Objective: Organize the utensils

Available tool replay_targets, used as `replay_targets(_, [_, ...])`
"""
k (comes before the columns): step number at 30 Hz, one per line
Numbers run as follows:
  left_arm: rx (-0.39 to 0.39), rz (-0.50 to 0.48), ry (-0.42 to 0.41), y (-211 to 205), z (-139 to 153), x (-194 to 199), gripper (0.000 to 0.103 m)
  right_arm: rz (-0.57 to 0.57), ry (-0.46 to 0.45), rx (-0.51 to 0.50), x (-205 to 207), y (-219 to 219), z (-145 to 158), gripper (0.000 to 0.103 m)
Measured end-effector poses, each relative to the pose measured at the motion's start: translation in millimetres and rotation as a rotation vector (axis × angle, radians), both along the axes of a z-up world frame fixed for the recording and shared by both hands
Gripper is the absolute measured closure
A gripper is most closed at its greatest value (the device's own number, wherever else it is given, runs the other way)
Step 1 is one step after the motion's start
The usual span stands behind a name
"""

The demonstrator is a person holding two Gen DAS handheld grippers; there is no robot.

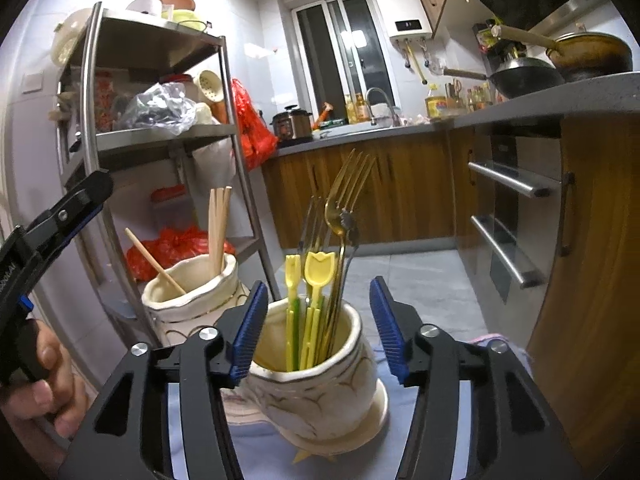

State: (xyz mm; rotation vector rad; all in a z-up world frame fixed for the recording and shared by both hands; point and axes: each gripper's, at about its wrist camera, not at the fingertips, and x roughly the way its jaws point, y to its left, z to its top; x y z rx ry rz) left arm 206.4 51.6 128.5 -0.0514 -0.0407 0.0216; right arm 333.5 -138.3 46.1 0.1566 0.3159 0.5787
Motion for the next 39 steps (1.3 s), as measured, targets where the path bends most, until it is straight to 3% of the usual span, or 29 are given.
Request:
replay_targets(6, [-0.032, -0.001, 0.027, 8.3, 1.8, -15.9, 0.024, -0.008, -0.001, -0.003, -11.8, -11.0, -0.5, 0.034])
replay_targets(8, [-0.028, -0.004, 0.033, 7.4, 2.1, -19.1, 0.020, -0.010, -0.003, -0.001, -17.7, -14.3, -0.4, 0.023])
replay_targets(15, [-0.034, -0.029, 0.044, 3.4, -0.4, -38.0, 0.007, -0.021, -0.031, 0.001, -40.4, -25.8, 2.8, 0.015])
replay_targets(25, [-0.018, 0.010, 0.114, 7.6, -20.3, -57.7, 0.006, -0.032, -0.048, 0.016, -65.6, -38.4, 2.1, 0.007])
replay_targets(39, [-0.041, 0.020, 0.172, 14.2, -41.4, -64.7, 0.006, -0.035, -0.056, -0.008, -86.6, -41.1, -11.9, 0.005])
